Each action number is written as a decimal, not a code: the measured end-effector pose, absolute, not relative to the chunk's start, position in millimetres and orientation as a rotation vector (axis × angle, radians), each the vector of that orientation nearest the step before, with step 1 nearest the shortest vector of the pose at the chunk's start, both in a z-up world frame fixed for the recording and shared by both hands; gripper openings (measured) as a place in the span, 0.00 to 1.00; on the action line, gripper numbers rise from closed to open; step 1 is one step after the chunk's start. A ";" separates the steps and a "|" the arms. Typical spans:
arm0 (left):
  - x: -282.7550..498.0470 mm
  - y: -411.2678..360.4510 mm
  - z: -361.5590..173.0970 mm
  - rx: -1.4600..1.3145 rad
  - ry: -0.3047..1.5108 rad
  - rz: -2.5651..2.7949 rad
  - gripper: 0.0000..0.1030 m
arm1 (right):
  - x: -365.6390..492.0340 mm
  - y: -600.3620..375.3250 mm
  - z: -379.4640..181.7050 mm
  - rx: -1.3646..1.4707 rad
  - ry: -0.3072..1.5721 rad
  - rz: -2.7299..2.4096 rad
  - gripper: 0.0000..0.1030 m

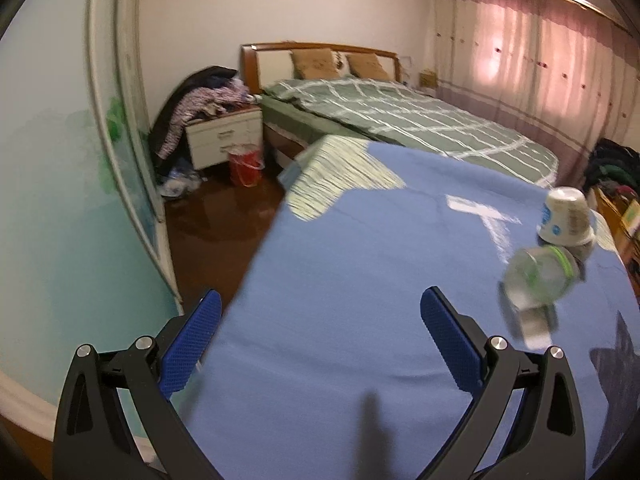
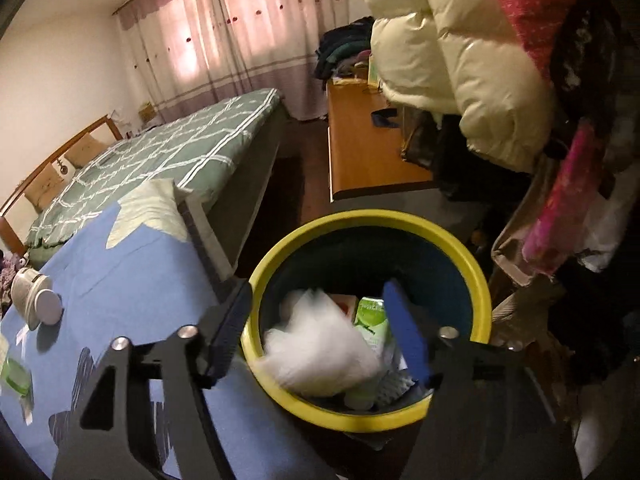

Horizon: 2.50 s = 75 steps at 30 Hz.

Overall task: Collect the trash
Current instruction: 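Carry the towel over the yellow bin and open the right tool, then reach the left tool to the clear green-lidded cup and grasp it, then carry the clear cup over the yellow bin and open the left tool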

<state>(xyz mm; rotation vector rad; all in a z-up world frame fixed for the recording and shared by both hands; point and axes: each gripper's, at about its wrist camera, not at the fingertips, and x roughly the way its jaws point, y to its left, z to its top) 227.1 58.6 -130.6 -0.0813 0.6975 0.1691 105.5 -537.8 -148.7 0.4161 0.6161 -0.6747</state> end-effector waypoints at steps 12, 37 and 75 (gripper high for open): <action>236.5 -34.9 -117.6 -0.026 0.740 -0.028 0.95 | 118.2 -502.8 -135.4 0.273 0.594 -0.652 0.78; 331.8 -120.6 -146.5 -0.031 0.883 0.014 0.95 | 121.8 -509.5 -139.9 0.345 0.607 -0.563 0.82; 233.0 -432.9 -104.8 0.278 0.841 -0.692 0.72 | 3.4 -582.7 -101.0 0.385 0.471 -0.689 0.82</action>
